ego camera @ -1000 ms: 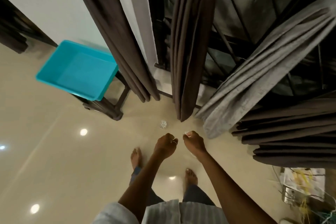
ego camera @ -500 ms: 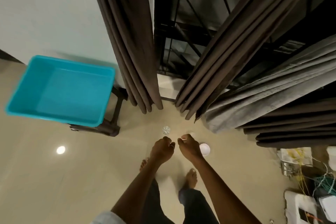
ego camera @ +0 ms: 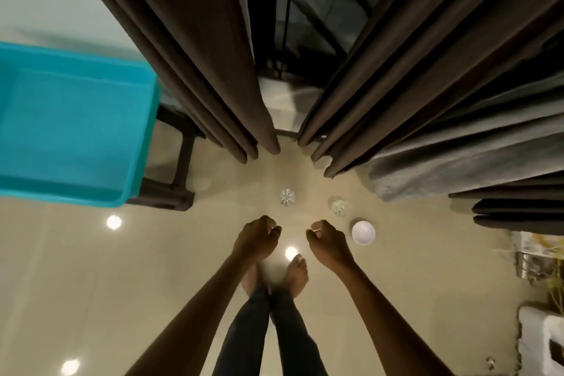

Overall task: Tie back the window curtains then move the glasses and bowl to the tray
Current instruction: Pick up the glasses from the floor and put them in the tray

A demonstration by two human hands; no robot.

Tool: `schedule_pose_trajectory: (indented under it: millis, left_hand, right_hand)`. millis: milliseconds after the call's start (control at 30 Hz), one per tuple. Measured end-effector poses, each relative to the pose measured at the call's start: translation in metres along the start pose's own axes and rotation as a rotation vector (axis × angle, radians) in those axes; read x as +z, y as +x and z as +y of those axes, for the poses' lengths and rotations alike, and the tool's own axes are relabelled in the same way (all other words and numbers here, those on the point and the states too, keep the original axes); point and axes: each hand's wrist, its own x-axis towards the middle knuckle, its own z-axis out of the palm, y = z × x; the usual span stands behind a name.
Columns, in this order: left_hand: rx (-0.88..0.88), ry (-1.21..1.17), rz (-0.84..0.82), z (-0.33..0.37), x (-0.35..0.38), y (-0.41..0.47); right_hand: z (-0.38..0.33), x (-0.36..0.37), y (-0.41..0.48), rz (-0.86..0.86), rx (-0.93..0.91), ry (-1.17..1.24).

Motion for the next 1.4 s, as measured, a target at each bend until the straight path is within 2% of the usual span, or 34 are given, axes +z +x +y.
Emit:
schedule_pose_trajectory:
  millis: [533, 633, 800, 1033, 1200, 1400]
  left_hand:
    - [-0.112, -0.177, -0.024, -0.075, 0.119, 0.251]
    - [-0.162, -0.251, -0.021, -0.090, 0.127, 0.297]
    - [-0.197, -0.259, -0.128, -0.106, 0.141, 0.356]
    - [-0.272, -0.369, -0.196, -0.113, 0.166, 0.399]
    - [-0.310, -0.348, -0.190, -0.113, 0.176, 0.410]
    - [-0.283, -0.396, -0.078, -0.098, 0.173, 0.389]
  right_hand:
    - [0.069, 0.102, 0.257, 0.002, -0.031, -0.033]
    - [0.078, 0.121, 0.292, -0.006, 0.029, 0.061]
    - [0.089, 0.145, 0.344, 0.019, 0.157, 0.229]
    - [0.093, 0.160, 0.387, -0.018, 0.175, 0.263]
    - [0.096, 0.170, 0.399, -0.014, 0.154, 0.285]
    - [0.094, 0.170, 0.383, 0.086, 0.108, 0.357]
